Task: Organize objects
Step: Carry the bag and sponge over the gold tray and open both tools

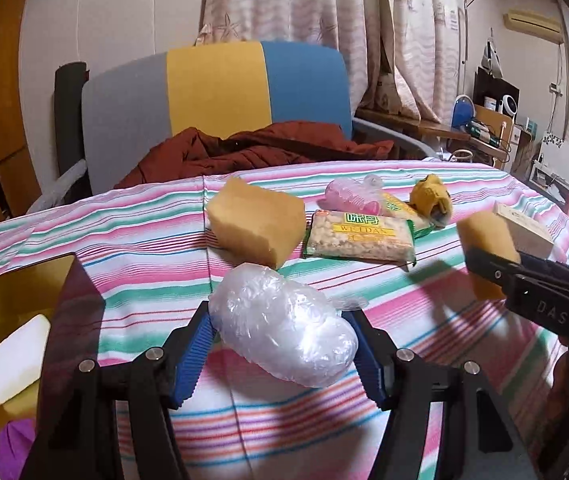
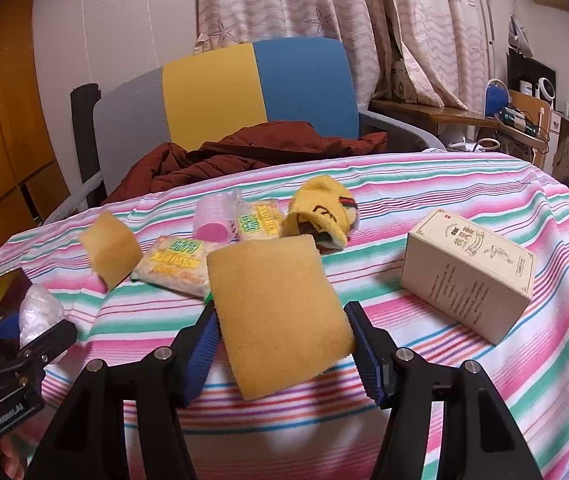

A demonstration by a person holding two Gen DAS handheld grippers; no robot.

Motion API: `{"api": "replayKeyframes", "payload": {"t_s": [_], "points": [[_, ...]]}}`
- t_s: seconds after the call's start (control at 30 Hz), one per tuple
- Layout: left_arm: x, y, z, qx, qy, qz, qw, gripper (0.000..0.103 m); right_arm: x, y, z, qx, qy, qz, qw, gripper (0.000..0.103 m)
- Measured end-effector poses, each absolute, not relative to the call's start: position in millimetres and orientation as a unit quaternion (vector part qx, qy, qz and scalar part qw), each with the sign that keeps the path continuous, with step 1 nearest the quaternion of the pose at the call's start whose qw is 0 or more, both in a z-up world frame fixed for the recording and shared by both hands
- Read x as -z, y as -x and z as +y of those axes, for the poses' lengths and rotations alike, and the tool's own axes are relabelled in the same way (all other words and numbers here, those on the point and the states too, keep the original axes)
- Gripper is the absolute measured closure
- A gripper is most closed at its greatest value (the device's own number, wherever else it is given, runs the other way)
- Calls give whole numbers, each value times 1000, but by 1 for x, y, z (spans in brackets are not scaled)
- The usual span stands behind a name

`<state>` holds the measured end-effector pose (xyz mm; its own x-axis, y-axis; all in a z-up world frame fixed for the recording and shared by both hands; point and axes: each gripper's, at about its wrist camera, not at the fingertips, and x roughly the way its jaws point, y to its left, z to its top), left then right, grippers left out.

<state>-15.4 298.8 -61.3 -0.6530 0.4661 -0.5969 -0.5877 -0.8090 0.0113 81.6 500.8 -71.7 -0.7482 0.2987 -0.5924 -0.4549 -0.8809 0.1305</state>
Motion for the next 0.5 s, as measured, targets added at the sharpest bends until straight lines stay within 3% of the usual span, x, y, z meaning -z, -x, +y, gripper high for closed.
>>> {"api": "replayKeyframes", "payload": {"t_s": [0.5], "points": [[36, -48, 265, -899, 253, 96, 344, 38, 71, -99, 446, -922, 302, 189, 153, 41]]}}
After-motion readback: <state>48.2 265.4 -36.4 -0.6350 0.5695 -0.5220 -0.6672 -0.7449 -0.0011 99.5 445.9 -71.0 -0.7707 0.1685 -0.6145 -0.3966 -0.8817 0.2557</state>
